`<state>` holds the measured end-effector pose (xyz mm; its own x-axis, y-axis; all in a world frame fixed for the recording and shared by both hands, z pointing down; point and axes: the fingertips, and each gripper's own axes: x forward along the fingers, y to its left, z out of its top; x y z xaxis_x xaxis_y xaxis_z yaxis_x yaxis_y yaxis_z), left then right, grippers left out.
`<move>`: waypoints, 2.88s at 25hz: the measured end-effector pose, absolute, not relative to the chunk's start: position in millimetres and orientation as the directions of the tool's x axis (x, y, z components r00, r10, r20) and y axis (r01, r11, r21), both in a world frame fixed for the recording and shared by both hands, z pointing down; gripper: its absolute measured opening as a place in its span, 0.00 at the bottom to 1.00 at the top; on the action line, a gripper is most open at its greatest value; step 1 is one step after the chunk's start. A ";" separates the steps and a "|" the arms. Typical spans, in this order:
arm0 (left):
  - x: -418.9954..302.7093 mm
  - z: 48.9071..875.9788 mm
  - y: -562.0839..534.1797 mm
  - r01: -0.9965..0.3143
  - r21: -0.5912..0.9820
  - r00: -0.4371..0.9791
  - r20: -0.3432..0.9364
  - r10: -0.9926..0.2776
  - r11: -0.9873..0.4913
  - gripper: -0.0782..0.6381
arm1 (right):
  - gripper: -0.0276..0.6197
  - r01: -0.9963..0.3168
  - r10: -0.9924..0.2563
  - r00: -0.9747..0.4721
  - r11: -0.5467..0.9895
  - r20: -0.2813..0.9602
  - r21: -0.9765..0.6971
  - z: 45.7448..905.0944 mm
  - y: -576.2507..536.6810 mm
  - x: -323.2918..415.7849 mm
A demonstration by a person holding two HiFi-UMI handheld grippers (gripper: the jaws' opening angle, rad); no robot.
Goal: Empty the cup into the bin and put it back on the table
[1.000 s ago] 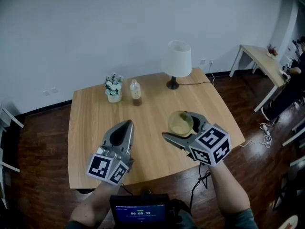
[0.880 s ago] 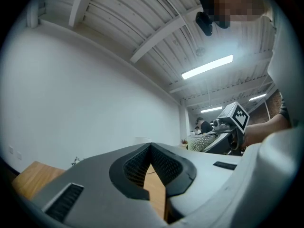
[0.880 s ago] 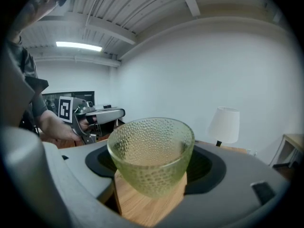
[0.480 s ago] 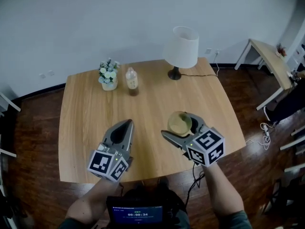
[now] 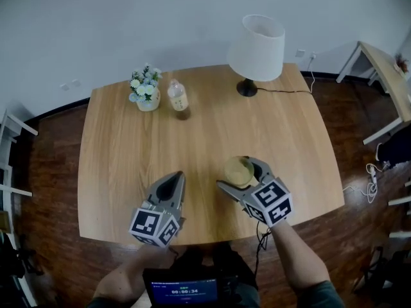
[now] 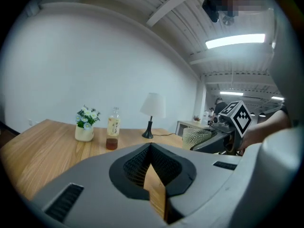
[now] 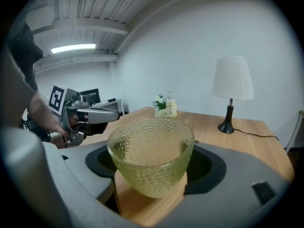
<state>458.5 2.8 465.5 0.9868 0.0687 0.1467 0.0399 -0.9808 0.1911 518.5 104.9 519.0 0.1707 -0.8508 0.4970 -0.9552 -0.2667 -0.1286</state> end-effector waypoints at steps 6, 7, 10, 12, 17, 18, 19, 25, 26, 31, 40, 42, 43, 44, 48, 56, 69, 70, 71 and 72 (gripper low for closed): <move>475.6 510.5 -10.3 -0.012 0.225 0.977 0.210 0.037 -0.974 0.11 | 0.66 -0.941 -0.849 0.188 -0.299 0.494 -0.156 556.0 97.0 540.6; 477.3 518.4 -12.8 -0.021 0.232 0.974 0.224 0.032 -0.973 0.11 | 0.66 -0.939 -0.848 0.188 -0.303 0.495 -0.162 563.8 96.2 541.8; 481.4 539.7 -21.7 -0.068 0.245 0.965 0.262 -0.002 -0.967 0.11 | 0.66 -0.936 -0.847 0.191 -0.310 0.497 -0.169 583.1 96.0 545.0; 482.9 553.3 -27.4 -0.098 0.250 0.958 0.286 -0.023 -0.963 0.11 | 0.66 -0.935 -0.847 0.190 -0.310 0.496 -0.172 594.1 95.6 546.7; 488.7 574.1 -28.1 -0.109 0.259 0.949 0.315 -0.023 -0.960 0.11 | 0.66 -0.934 -0.843 0.197 -0.316 0.501 -0.165 612.5 96.0 551.7; 489.7 576.4 -27.1 -0.108 0.262 0.948 0.318 -0.020 -0.959 0.11 | 0.66 -0.935 -0.844 0.199 -0.315 0.498 -0.161 613.7 95.3 552.1; 490.6 578.8 -26.5 -0.108 0.264 0.946 0.322 -0.018 -0.959 0.11 | 0.66 -0.937 -0.846 0.206 -0.315 0.492 -0.150 614.0 94.0 552.9; 498.7 590.6 -20.2 -0.119 0.272 0.938 0.347 -0.018 -0.955 0.11 | 0.66 -0.953 -0.853 0.235 -0.297 0.465 -0.064 618.0 86.5 558.2; 499.2 591.1 -20.1 -0.119 0.270 0.937 0.348 -0.018 -0.955 0.11 | 0.66 -0.953 -0.853 0.234 -0.296 0.466 -0.063 620.6 86.1 558.4; 500.8 595.6 -23.5 -0.125 0.274 0.935 0.353 -0.021 -0.954 0.11 | 0.66 -0.953 -0.861 0.232 -0.295 0.453 -0.072 627.5 83.8 559.0; 500.2 598.6 -24.4 -0.134 0.270 0.935 0.354 -0.031 -0.954 0.11 | 0.66 -0.958 -0.885 0.216 -0.274 0.413 -0.084 626.9 84.2 558.2; 498.5 598.8 -25.3 -0.138 0.266 0.934 0.356 -0.036 -0.954 0.11 | 0.67 -0.959 -0.885 0.218 -0.273 0.412 -0.080 627.3 85.0 557.5; 497.5 598.8 -25.6 -0.140 0.264 0.934 0.356 -0.039 -0.954 0.11 | 0.67 -0.958 -0.884 0.219 -0.275 0.413 -0.080 627.5 85.7 556.8; 496.8 598.7 -26.1 -0.142 0.264 0.934 0.356 -0.040 -0.954 0.11 | 0.67 -0.957 -0.883 0.222 -0.278 0.413 -0.081 627.2 86.0 556.4; 496.0 597.5 -27.3 -0.147 0.259 0.935 0.352 -0.048 -0.955 0.11 | 0.78 -0.957 -0.887 0.221 -0.277 0.405 -0.084 625.7 84.3 558.6; 483.0 573.3 -20.5 -0.151 0.234 0.946 0.317 -0.071 -0.960 0.11 | 0.78 -0.955 -0.904 0.245 -0.288 0.350 -0.077 598.3 94.2 554.4; 441.9 496.9 -0.1 -0.145 0.199 0.979 0.169 -0.112 -0.969 0.11 | 0.50 -0.966 -0.957 0.251 -0.257 0.148 -0.025 481.7 129.1 516.9; 439.2 491.0 2.2 -0.141 0.195 0.981 0.160 -0.111 -0.971 0.11 | 0.46 -0.966 -0.960 0.252 -0.257 0.126 -0.024 470.7 133.4 512.3; 436.1 484.6 4.3 -0.137 0.194 0.983 0.150 -0.109 -0.971 0.11 | 0.39 -0.967 -0.962 0.251 -0.255 0.110 -0.019 460.3 137.5 506.8; 431.9 477.7 6.1 -0.132 0.194 0.985 0.138 -0.107 -0.972 0.11 | 0.37 -0.967 -0.963 0.251 -0.253 0.103 -0.010 451.4 141.2 500.8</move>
<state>431.9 6.1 477.7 0.9847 -0.1066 0.1378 -0.1324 -0.9720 0.1941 500.8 141.2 451.4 0.2505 -0.9626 0.1029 -0.9675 -0.2529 -0.0103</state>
